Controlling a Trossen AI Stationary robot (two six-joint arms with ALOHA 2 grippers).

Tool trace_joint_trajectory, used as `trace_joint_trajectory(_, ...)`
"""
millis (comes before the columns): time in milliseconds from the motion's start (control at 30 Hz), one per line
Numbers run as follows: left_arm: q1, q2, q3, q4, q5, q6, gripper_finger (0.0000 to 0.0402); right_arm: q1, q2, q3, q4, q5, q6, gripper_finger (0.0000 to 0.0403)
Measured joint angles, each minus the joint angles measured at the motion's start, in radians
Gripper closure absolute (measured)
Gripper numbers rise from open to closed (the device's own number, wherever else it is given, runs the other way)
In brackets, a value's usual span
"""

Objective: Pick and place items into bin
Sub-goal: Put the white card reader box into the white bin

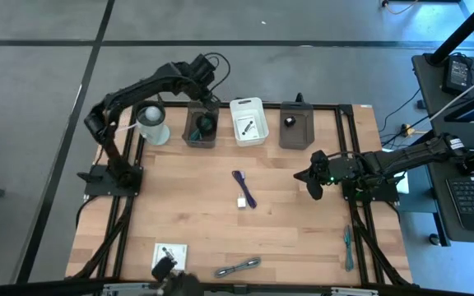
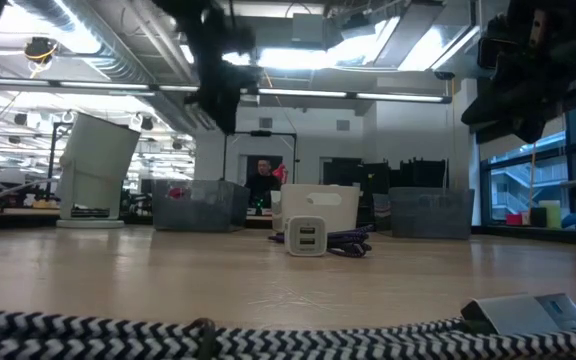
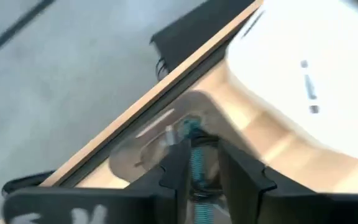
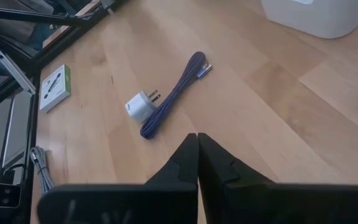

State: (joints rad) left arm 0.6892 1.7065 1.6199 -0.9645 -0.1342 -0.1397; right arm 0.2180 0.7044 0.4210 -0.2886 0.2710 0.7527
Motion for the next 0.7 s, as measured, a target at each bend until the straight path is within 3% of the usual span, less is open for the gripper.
trace_joint_trajectory(200, -0.147, -0.107, 0.000, 0.029, -0.038, -0.089, 0.0393, 0.000, 0.000, 0.000, 0.000, -0.001, -0.064, 0.0393)
trace_joint_trajectory(467, -0.401, -0.140, -0.014, 0.115, -0.127, -0.165, 0.0400, 0.000, 0.000, 0.000, 0.000, -0.002, -0.163, 0.0392)
trace_joint_trajectory(700, -0.598, -0.140, -0.175, 0.362, -0.113, -0.164, 0.0399, 0.000, 0.000, 0.000, 0.000, -0.002, -0.162, 0.0391)
